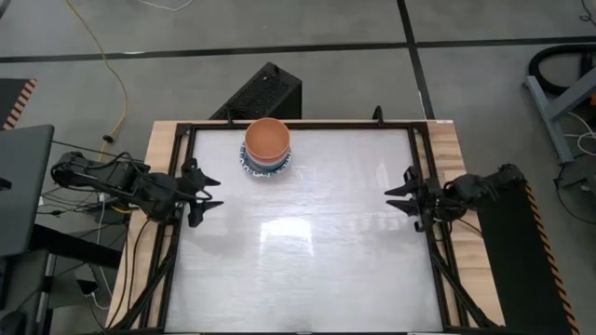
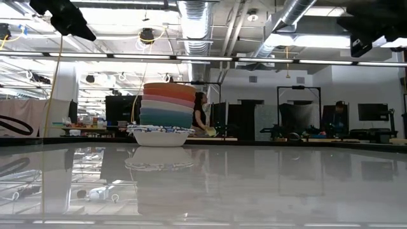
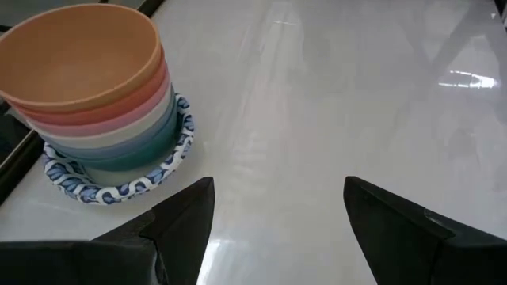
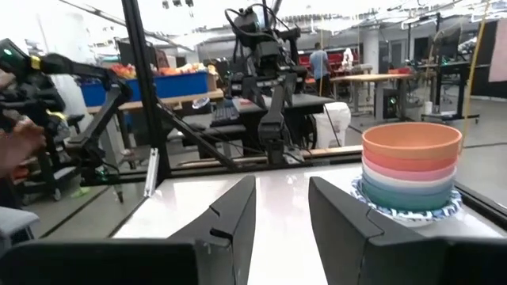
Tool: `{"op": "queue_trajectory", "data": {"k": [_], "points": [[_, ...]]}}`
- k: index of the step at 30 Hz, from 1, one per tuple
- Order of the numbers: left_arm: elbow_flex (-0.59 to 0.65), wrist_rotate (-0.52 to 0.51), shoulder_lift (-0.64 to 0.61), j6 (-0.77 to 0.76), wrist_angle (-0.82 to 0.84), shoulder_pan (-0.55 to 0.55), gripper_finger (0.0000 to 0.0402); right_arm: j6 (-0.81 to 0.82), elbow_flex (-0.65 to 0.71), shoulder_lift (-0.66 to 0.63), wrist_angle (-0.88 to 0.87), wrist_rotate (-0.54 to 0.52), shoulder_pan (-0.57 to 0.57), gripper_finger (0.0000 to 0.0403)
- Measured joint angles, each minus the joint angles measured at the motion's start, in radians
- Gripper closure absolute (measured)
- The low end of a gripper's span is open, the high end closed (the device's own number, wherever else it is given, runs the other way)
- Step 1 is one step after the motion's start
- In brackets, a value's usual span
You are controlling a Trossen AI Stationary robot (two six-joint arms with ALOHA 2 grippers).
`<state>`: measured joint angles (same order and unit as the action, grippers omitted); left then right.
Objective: Nest bowls inside each other
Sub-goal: Return to Home Position
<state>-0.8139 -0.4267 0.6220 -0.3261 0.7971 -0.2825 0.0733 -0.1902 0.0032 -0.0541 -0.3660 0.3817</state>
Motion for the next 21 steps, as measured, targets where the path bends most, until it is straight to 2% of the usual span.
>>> {"op": "queue_trajectory", "data": {"k": [5, 16, 21], "points": [[0.000, 0.000, 0.000, 0.018, 0.000, 0.000, 0.0132, 0.023, 0.000, 0.000, -0.049, 0.000, -0.024, 0.0264], [0.000, -0.028, 0.000, -0.021, -0.007, 0.000, 0.0132, 0.076, 0.103, 0.000, 0.042, 0.000, -0.033, 0.0264], [0.000, -0.041, 0.000, -0.018, 0.001, 0.000, 0.0132, 0.077, 0.103, 0.000, 0.055, 0.000, -0.033, 0.0264]]}}
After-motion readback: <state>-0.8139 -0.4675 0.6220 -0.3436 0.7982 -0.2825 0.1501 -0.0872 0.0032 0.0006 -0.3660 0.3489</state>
